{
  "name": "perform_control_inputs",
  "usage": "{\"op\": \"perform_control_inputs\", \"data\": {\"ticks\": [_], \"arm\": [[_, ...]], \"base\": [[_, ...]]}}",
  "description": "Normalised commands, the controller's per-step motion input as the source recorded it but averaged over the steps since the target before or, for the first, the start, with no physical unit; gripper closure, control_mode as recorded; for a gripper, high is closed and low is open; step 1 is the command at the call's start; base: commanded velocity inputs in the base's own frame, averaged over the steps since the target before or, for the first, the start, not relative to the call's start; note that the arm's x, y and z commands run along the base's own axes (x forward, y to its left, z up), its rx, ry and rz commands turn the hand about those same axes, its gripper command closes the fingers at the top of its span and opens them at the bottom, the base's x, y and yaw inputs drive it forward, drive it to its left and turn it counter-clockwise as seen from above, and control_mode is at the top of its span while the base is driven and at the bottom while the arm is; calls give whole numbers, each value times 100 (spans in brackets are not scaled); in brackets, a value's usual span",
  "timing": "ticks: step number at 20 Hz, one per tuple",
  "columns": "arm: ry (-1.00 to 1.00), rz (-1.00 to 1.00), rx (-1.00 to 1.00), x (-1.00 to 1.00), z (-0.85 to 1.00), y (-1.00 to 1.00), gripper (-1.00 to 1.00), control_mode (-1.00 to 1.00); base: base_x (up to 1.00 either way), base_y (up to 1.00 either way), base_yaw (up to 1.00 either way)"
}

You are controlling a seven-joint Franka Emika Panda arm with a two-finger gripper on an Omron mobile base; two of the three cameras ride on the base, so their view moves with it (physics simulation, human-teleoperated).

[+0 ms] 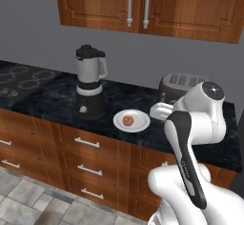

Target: Pick the mango and peach from the fridge and place them on the plate next to the blender to make a fruit smoothie.

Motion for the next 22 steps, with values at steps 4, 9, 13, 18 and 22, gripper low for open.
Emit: {"op": "perform_control_inputs", "data": {"ticks": [4,9,13,18,22], "arm": [[14,0,-24,100,-9,93,100,-100],[21,3,-13,100,-33,20,100,-100],[21,6,-1,100,-41,-7,100,-100],[9,12,0,100,-40,-15,100,-100],[-5,14,-6,95,-78,-1,100,-100]], "base": [[0,0,0],[0,0,0],[0,0,0],[0,0,0],[0,0,0]]}}
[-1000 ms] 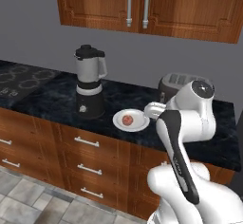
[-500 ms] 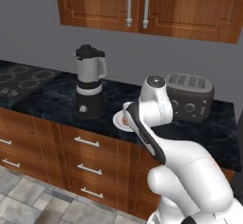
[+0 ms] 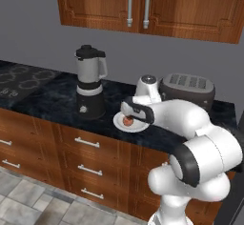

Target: Pick the mango and peach from the fridge and place them on the plate next to the blender to make a fruit smoothie.

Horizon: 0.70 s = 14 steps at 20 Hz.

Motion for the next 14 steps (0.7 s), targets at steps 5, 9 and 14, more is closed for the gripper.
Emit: {"op": "perform_control_inputs", "data": {"ticks": [5,9,14], "arm": [[2,10,-10,83,-54,-12,100,-100],[8,4,-6,68,-28,-5,100,-100],[9,4,0,70,-36,-2,100,-100]], "base": [[0,0,0],[0,0,0],[0,0,0]]}}
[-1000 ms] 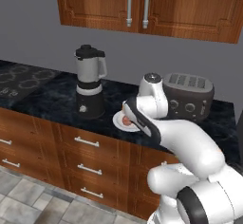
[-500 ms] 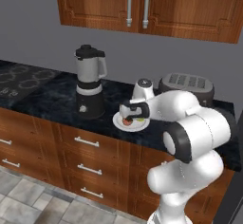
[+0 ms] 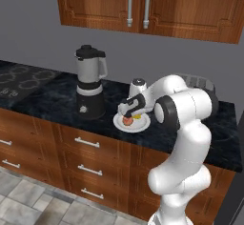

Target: Pick the mango and peach from the fridge and place them on the plate next to the blender to make a fruit smoothie.

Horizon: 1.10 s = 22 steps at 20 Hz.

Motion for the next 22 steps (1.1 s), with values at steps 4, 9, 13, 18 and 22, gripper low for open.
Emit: {"op": "perform_control_inputs", "data": {"ticks": [4,9,13,18,22], "arm": [[3,5,0,42,-53,-14,100,-100],[-6,4,0,-42,-55,-19,-100,-100],[-1,0,0,0,-7,0,-100,-100],[-10,0,0,-48,16,0,-100,-100],[-25,0,0,-85,32,0,-100,-100]], "base": [[0,0,0],[0,0,0],[0,0,0],[0,0,0],[0,0,0]]}}
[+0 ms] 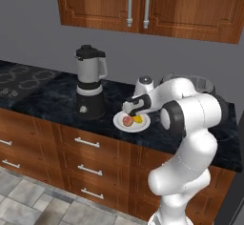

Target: Pick the mango and peach from the fridge and place them on the plate next to the blender to make a fruit smoothie.

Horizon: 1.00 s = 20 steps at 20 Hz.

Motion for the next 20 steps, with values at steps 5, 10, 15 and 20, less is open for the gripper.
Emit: {"op": "perform_control_inputs", "data": {"ticks": [5,10,15,20], "arm": [[-23,-1,0,-92,42,0,-100,-100],[-15,0,0,-98,43,0,-100,-100],[-13,0,0,-89,47,0,-100,-100],[-12,0,0,-79,47,0,-100,-100]], "base": [[0,0,0],[0,0,0],[0,0,0],[0,0,0]]}}
